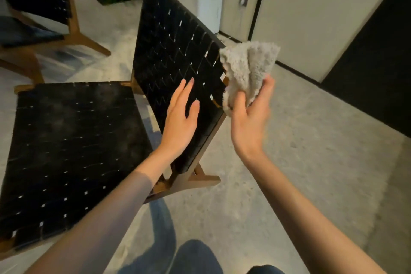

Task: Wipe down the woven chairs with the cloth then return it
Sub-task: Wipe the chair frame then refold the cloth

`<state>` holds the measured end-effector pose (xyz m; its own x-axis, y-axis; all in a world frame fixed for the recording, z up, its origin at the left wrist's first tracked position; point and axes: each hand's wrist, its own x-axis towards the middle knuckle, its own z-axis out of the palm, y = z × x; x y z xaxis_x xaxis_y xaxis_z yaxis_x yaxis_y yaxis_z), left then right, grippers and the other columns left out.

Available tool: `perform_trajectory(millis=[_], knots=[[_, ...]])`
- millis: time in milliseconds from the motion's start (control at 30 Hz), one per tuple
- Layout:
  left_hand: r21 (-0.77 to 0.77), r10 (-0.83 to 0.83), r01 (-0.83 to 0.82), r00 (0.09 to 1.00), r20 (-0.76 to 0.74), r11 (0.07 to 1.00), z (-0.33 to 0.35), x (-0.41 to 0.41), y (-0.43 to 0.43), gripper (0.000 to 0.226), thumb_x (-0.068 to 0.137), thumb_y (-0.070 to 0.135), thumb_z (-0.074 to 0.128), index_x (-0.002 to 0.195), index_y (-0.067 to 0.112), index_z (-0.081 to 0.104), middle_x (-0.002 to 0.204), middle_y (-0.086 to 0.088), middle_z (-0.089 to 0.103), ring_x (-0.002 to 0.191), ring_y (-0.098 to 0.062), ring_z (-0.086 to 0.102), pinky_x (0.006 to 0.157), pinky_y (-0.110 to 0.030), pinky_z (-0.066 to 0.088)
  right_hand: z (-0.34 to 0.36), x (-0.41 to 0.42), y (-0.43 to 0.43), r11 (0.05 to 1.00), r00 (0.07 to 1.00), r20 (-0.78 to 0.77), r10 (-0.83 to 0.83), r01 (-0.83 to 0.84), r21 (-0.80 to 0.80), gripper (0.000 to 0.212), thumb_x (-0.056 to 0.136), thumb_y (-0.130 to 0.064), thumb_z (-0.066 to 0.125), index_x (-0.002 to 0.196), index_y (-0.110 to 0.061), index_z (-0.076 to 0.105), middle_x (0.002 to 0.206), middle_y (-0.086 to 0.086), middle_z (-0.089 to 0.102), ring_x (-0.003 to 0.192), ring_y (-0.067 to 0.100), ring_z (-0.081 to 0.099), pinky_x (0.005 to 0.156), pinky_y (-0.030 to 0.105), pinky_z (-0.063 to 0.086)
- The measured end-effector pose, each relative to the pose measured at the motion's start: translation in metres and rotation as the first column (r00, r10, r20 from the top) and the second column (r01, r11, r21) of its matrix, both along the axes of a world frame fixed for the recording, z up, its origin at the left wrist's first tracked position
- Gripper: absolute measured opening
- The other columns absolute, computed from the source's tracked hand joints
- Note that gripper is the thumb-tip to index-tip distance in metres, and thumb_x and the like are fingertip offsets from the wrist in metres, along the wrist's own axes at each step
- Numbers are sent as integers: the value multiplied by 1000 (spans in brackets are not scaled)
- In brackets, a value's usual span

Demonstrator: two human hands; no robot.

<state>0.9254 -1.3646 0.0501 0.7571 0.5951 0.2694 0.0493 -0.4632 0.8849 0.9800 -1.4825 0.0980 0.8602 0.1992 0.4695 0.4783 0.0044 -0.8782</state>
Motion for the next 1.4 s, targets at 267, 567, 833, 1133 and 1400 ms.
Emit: perform_trajectory(millis=[267, 567, 833, 1133, 1400], knots=[[53, -24, 12, 972, 235, 999, -54, 42, 24, 51, 100, 25, 42, 144, 41, 22, 154, 11, 26, 139, 4, 20, 106, -2, 19, -36, 47, 27, 996, 961, 276, -13, 35, -76, 34, 90, -43, 56, 123, -35, 55, 160, -1, 0, 136, -7, 9, 110, 14, 22], [27, -141, 140, 935, 326, 990, -109, 61, 39, 34, 100, 44, 32, 126, 66, 28, 154, 20, 19, 143, 1, 13, 117, -30, 15, -95, 52, 63, 978, 879, 429, -210, 183, 104, 58, 84, -15, 57, 135, -34, 36, 156, 8, 8, 142, 11, 14, 108, 20, 15], [95, -184, 172, 972, 146, 981, -167, 13, 47, 46, 102, 34, 34, 128, 67, 16, 149, 31, 10, 139, 12, 7, 109, -12, 10, -145, 27, 71, 971, 909, 344, -238, 224, 79, 47, 95, -36, 46, 138, -47, 30, 156, 0, 8, 119, -26, 6, 97, 20, 17], [357, -116, 196, 966, -232, 913, -226, -73, 61, 73, 97, 20, 50, 145, 48, 2, 157, 18, -11, 131, 4, 30, 98, -17, 39, -257, -24, 70, 958, 945, 308, -113, 186, -219, 48, 95, -38, 45, 134, -54, 22, 155, -2, -3, 118, 1, 8, 92, 34, 31], [425, 61, 337, 719, -692, 840, -263, -138, 77, 52, 100, 42, 31, 149, 41, 12, 158, 11, 8, 146, -18, 8, 117, -43, 15, -349, -59, 69, 880, 959, 283, 20, 118, -460, 64, 86, -24, 65, 134, -48, 31, 156, 2, -21, 130, 21, 11, 97, 40, 30]])
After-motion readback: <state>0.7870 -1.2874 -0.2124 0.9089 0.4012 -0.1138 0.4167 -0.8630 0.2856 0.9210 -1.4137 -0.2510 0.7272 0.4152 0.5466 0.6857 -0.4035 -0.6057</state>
